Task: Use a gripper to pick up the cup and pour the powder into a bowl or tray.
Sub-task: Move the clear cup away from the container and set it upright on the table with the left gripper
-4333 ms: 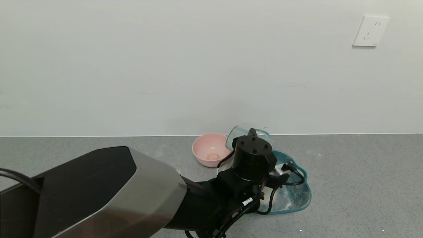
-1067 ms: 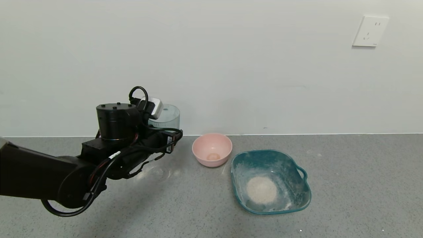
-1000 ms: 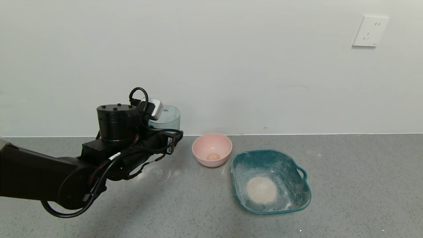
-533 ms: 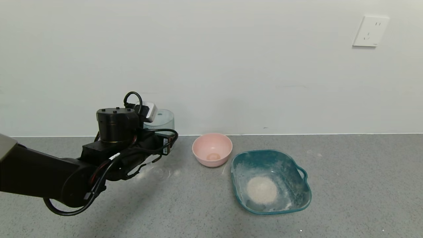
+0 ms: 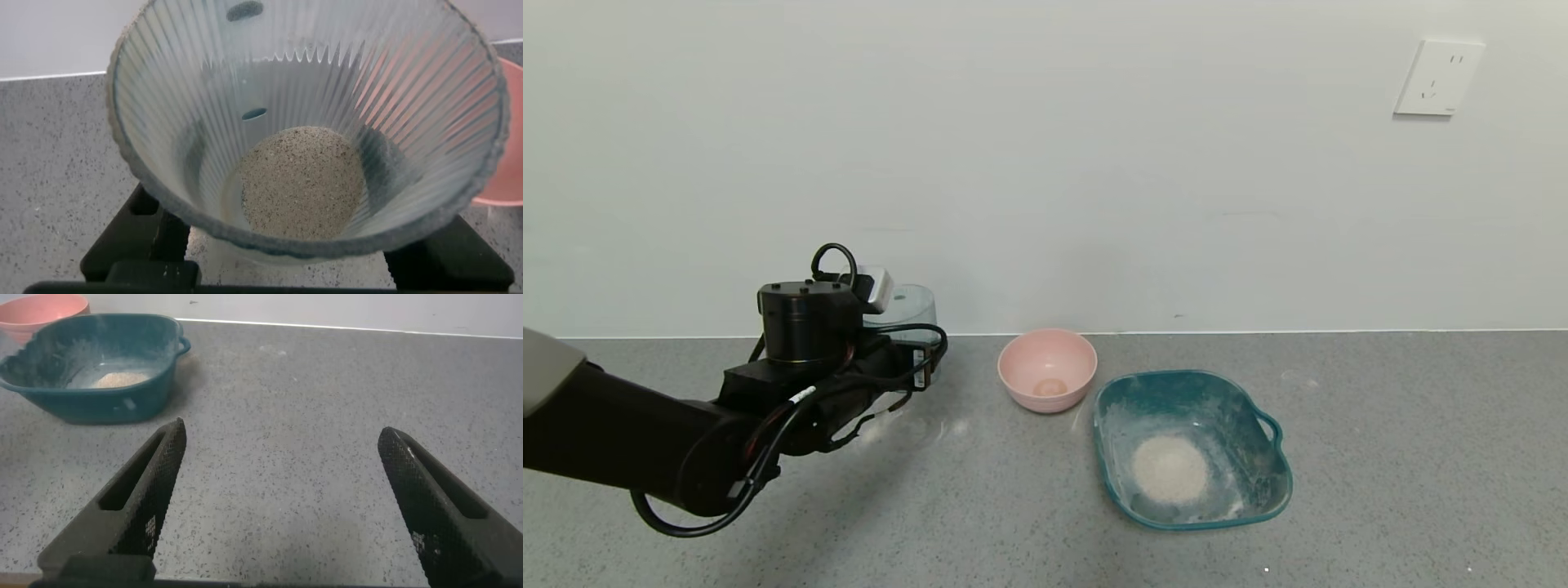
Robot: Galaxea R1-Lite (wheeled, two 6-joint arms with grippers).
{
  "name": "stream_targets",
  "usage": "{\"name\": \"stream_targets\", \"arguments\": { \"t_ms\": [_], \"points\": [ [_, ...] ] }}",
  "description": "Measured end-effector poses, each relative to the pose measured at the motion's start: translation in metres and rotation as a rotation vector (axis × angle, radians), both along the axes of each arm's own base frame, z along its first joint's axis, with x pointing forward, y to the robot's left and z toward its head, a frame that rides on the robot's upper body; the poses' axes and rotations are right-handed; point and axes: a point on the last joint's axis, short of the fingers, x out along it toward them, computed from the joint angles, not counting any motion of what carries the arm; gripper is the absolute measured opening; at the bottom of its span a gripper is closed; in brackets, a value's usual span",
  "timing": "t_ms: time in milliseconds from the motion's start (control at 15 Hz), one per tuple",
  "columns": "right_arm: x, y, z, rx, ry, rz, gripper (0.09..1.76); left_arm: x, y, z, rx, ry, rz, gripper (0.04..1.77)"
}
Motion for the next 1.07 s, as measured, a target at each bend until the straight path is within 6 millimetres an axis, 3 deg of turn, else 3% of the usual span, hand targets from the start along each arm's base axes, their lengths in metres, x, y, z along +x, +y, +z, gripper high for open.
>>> {"name": "stream_targets", "arguments": {
  "t_ms": [1067],
  "points": [
    [0.000, 0.000, 0.000, 0.001, 0.000, 0.000, 1.71, 0.047, 0.004, -0.073, -0.065, 0.023, 0.147, 1.29]
  ]
}}
